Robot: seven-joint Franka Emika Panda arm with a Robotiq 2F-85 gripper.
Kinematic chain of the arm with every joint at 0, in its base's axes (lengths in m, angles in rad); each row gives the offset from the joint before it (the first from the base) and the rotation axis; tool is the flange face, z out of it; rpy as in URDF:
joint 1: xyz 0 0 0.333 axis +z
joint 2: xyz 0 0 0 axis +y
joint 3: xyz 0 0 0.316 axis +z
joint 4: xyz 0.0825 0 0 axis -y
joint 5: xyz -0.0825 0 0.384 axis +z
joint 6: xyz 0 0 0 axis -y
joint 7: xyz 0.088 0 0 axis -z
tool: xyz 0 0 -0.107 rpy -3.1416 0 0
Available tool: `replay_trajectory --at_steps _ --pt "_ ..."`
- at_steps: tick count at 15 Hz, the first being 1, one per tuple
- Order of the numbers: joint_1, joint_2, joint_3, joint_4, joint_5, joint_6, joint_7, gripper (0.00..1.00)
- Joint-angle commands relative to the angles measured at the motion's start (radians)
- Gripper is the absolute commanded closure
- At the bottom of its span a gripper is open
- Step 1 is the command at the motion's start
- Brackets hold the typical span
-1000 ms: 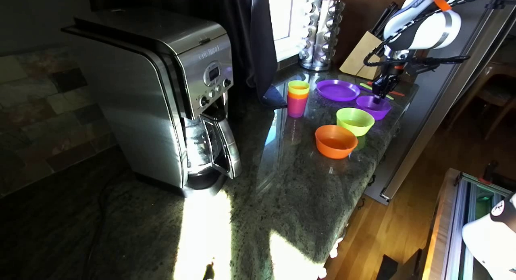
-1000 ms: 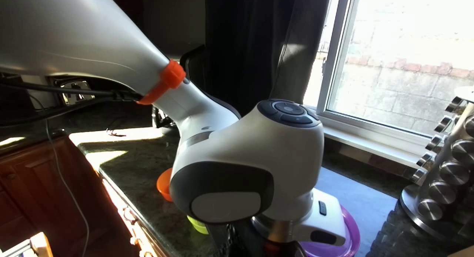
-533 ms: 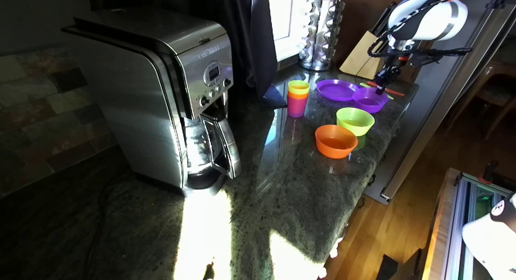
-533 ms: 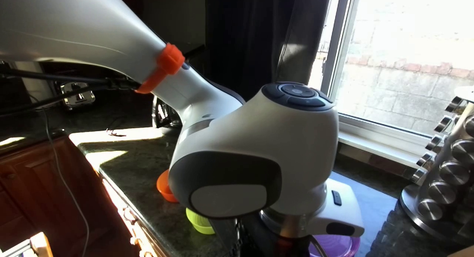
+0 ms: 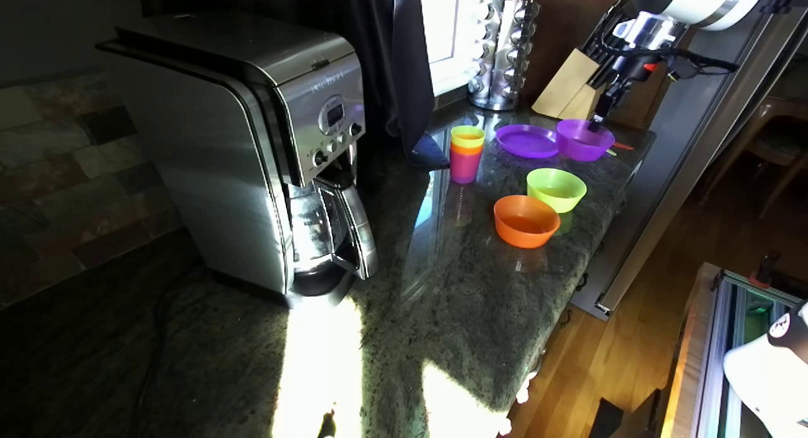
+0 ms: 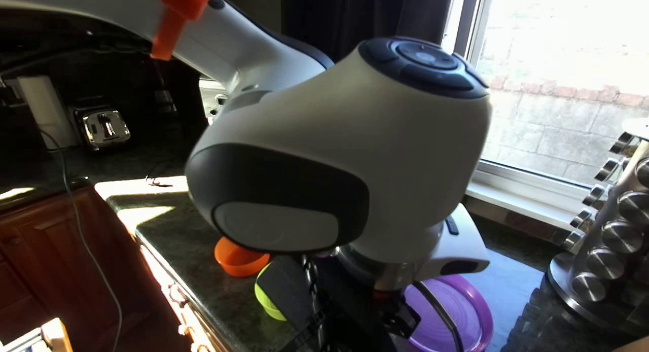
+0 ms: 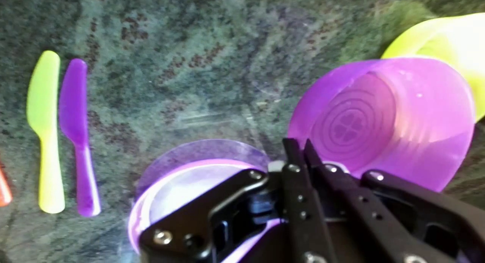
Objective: Place the bowls inside each other and place the cups separately
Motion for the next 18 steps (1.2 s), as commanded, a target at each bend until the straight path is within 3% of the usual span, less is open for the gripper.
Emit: replay_trajectory --at_steps 1,4,10,18 --pt "0.037 -0.060 -0.009 -0.014 0.068 -0.124 -0.107 0.99" --pt "0.073 -0.047 0.009 -0.008 0.083 -0.150 -0.096 0.99" --pt "0.122 0.017 0.059 -0.021 0.079 -0.072 -0.050 0.99" --pt "0.104 0.051 0.067 -0.021 0.047 -0.091 -0.070 0.99"
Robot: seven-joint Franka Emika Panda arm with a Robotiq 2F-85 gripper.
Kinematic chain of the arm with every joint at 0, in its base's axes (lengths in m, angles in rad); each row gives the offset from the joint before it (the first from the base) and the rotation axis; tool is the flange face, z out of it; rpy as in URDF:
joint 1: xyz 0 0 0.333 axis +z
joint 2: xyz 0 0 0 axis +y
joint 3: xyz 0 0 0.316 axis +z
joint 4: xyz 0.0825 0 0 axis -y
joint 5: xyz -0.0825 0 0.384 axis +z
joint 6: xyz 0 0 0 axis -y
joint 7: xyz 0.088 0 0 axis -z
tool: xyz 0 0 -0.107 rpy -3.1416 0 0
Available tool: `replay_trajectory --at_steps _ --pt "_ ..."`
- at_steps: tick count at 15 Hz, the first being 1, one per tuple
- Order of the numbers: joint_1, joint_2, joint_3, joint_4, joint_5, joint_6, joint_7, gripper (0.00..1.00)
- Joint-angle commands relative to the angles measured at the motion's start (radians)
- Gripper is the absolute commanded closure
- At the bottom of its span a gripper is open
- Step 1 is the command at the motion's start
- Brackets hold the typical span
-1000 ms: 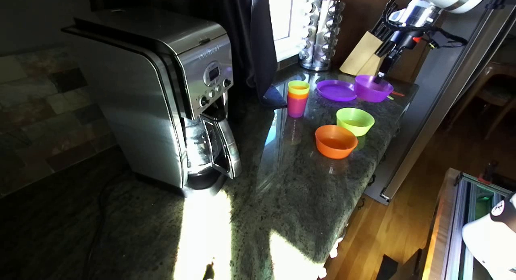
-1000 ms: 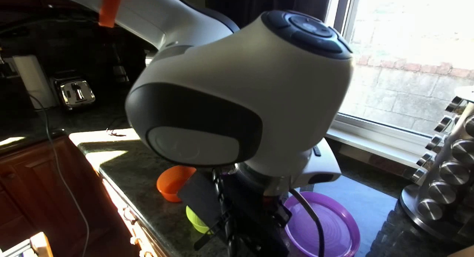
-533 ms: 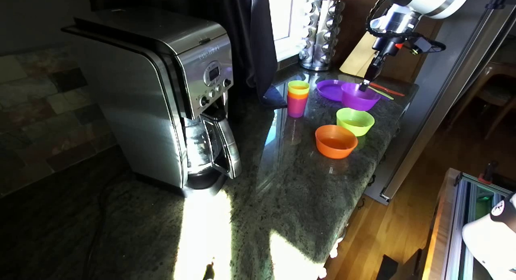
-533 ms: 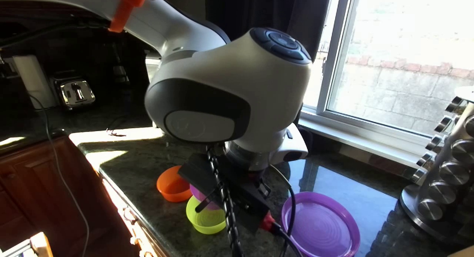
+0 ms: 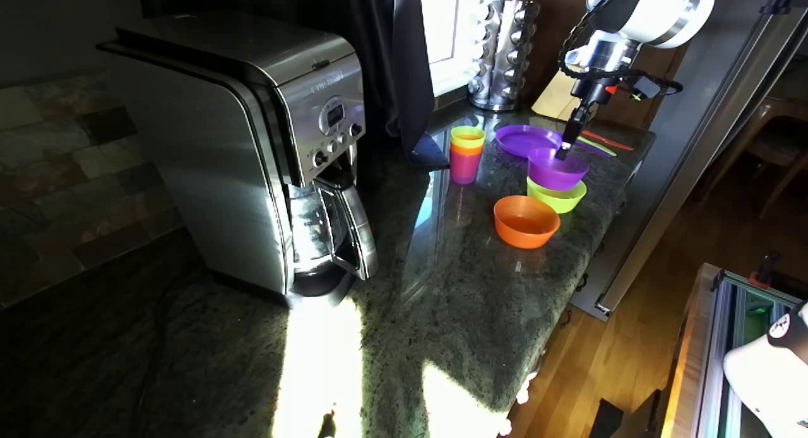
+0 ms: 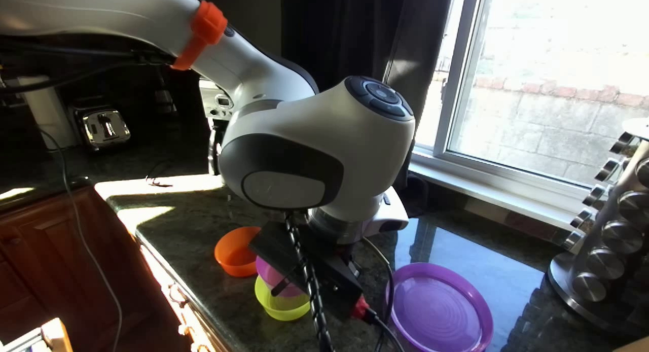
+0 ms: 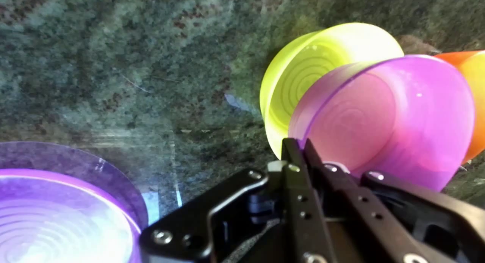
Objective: Place the bowls inside each other and place the cups separately
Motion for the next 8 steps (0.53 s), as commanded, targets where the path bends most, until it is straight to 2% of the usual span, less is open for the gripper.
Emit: replay_trajectory --at_steps 1,8 --pt "-0.017 -0.009 -0.003 -0.015 -0.015 0.000 -0.013 0.99" --pt "-0.023 -0.010 0.000 -0.025 -0.044 0.010 -0.014 0.99"
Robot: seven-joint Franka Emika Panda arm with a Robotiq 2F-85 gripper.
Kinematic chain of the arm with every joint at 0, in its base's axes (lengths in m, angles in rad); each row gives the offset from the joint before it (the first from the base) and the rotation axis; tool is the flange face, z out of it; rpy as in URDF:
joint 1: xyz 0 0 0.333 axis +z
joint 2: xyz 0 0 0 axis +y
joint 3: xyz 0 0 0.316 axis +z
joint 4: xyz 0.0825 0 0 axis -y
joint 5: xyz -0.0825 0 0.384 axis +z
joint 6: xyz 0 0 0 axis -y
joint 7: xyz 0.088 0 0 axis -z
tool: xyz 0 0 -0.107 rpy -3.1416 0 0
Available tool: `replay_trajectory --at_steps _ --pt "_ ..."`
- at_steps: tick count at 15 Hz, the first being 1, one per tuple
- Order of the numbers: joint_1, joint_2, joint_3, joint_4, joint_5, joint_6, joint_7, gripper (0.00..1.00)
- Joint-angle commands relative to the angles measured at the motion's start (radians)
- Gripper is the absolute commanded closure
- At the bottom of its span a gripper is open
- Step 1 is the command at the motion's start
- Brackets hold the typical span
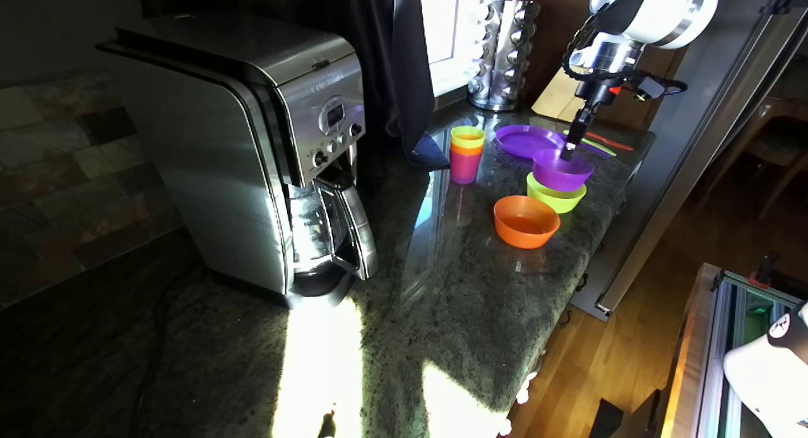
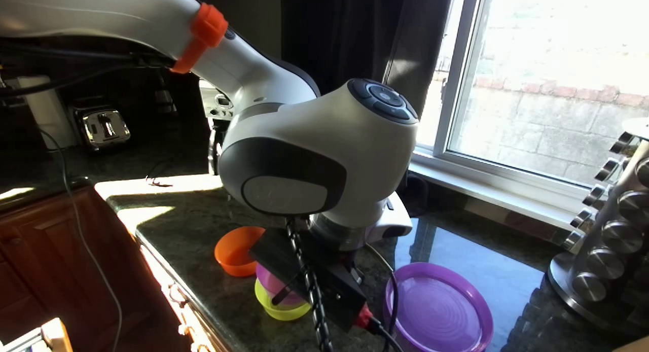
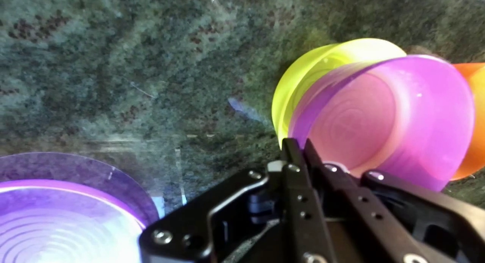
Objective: Place the bowls inside each other and place the cups separately
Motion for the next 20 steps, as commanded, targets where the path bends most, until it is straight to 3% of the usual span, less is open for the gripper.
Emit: replay_trajectory --at_steps 1,8,9,12,19,20 --pt "-0.006 -0.011 0.004 -0.024 -0.026 0.011 -0.009 0.99" --pt "-0.003 -0.013 0.008 -0.044 -0.067 0.014 -0.003 0.98" --pt "-0.002 -0.013 0.009 -0.049 -0.068 0.024 0.000 0.72" --pt "-0.002 -0.013 0.011 -0.052 -0.072 0.027 0.001 0.58" --pt "-0.003 0.017 0.013 -0.047 -0.143 0.039 0.054 0.05" --pt "-0.003 0.024 0.014 -0.046 -0.151 0.040 0.066 0.06"
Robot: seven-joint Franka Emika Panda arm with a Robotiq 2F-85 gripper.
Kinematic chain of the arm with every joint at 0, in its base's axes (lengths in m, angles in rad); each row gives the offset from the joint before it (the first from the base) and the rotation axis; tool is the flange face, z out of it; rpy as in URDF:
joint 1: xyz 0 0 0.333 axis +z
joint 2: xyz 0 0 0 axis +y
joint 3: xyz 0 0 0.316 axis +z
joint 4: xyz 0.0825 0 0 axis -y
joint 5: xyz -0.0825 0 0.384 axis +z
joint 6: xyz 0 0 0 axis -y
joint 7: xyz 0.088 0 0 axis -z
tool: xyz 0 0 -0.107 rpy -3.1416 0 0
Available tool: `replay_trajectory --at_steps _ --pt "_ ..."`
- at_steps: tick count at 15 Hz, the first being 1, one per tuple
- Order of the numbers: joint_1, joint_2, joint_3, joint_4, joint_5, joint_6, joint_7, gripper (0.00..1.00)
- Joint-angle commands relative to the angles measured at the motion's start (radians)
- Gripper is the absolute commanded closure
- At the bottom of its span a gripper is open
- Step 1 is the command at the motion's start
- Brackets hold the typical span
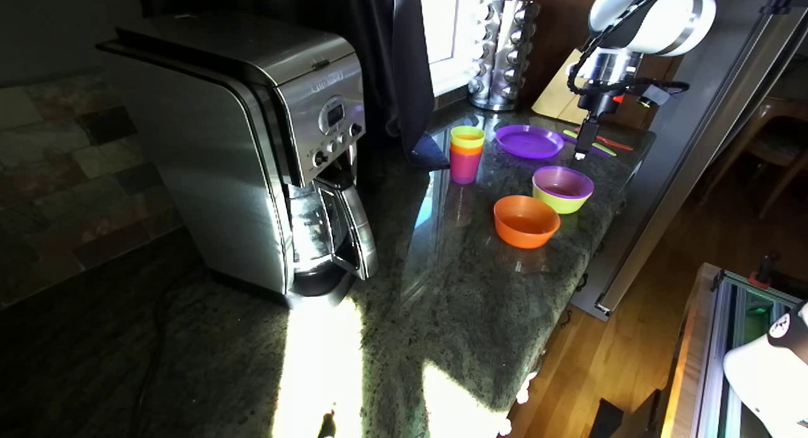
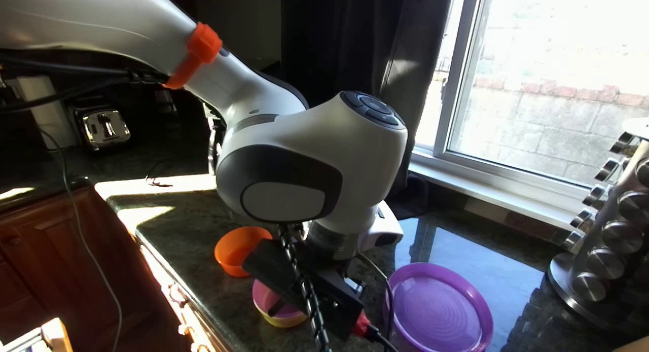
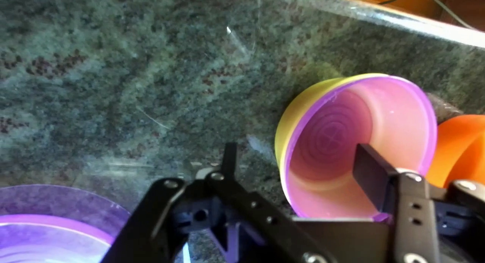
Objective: Place the bowls inside each other and place the cups separately
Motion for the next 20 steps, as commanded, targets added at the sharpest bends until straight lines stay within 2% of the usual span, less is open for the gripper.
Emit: replay_trajectory --at_steps 1,2,4,6,11,13,20 --pt "-0.003 0.022 0.008 -0.018 -0.041 0.040 0.053 0.14" --pt "-0.004 0.028 0.009 -0.017 -0.043 0.040 0.059 0.31" --pt "-0.004 0.040 0.011 -0.016 -0.046 0.042 0.073 0.42" --pt "-0.004 0.048 0.014 -0.016 -0.044 0.048 0.086 0.60" --pt "-0.005 0.051 0.022 -0.012 -0.039 0.034 0.101 0.97" --pt "-0.005 0.049 0.024 -0.011 -0.041 0.032 0.105 1.00" --pt "-0.017 -0.013 0.016 -0.011 -0.015 -0.022 0.067 0.99"
